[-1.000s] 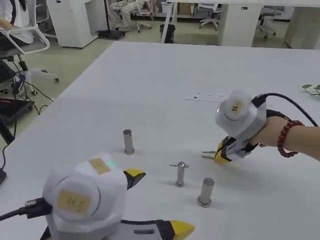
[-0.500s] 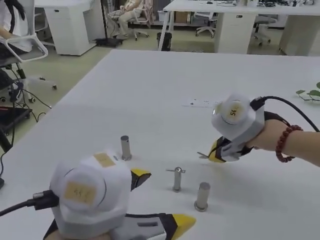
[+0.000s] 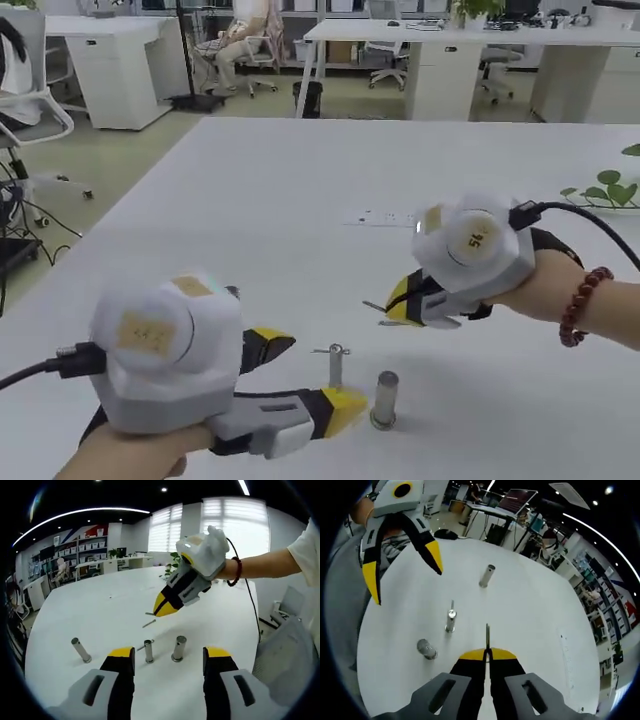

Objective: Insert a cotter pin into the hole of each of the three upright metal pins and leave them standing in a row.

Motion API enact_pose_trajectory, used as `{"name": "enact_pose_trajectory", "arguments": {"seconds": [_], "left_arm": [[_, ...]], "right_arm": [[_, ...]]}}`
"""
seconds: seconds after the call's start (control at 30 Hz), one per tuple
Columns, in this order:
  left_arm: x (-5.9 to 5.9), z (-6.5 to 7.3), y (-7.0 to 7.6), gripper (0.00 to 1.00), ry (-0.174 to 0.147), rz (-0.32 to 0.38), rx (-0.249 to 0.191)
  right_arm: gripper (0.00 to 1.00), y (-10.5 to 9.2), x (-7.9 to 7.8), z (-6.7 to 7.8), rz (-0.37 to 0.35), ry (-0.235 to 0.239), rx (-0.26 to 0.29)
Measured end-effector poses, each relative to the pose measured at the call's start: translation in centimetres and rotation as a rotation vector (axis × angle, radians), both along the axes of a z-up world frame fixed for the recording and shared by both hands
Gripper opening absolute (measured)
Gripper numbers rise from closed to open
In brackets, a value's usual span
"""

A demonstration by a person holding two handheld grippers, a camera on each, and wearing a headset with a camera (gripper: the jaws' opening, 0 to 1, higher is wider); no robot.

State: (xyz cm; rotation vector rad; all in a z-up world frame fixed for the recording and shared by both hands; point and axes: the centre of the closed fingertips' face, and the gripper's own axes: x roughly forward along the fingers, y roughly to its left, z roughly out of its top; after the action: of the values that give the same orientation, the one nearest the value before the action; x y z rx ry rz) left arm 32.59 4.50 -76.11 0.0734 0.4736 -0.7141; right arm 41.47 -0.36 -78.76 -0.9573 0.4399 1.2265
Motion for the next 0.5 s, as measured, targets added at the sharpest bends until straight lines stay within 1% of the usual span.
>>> {"name": "enact_pose_trajectory", "arguments": {"seconds": [0.1, 0.13, 0.17, 0.23, 0.3, 0.33, 0.5], "left_arm": [[0.4, 0.3, -0.1, 0.49, 0.021, 0.004, -0.027], [0.6, 0.3, -0.2, 0.48, 0.031, 0.006, -0.036], [0.7, 0.4, -0.2, 0.47, 0.033, 0.006, -0.04], [0.9, 0.6, -0.2, 0.45, 0.042, 0.011, -0.054], [1.1, 0.7, -0.1, 0.44, 0.052, 0.015, -0.065], [1.2, 0.8, -0.1, 0.43, 0.061, 0.019, -0.079], [1.6, 1.1, -0.2, 0.38, 0.096, 0.038, -0.143]], "right_arm": [[0.02, 0.4, -0.7, 0.8, 0.026, -0.033, 0.015], [0.02, 0.6, -0.9, 1.1, 0.042, -0.054, 0.021], [0.02, 0.7, -1.2, 1.2, 0.046, -0.057, 0.019], [0.02, 1.0, -1.7, 1.6, 0.062, -0.07, 0.034], [0.02, 1.2, -2.0, 1.9, 0.077, -0.093, 0.03], [0.02, 1.4, -2.3, 2.1, 0.098, -0.115, 0.028], [0.02, 1.9, -3.6, 2.4, 0.126, -0.126, 0.042]]}}
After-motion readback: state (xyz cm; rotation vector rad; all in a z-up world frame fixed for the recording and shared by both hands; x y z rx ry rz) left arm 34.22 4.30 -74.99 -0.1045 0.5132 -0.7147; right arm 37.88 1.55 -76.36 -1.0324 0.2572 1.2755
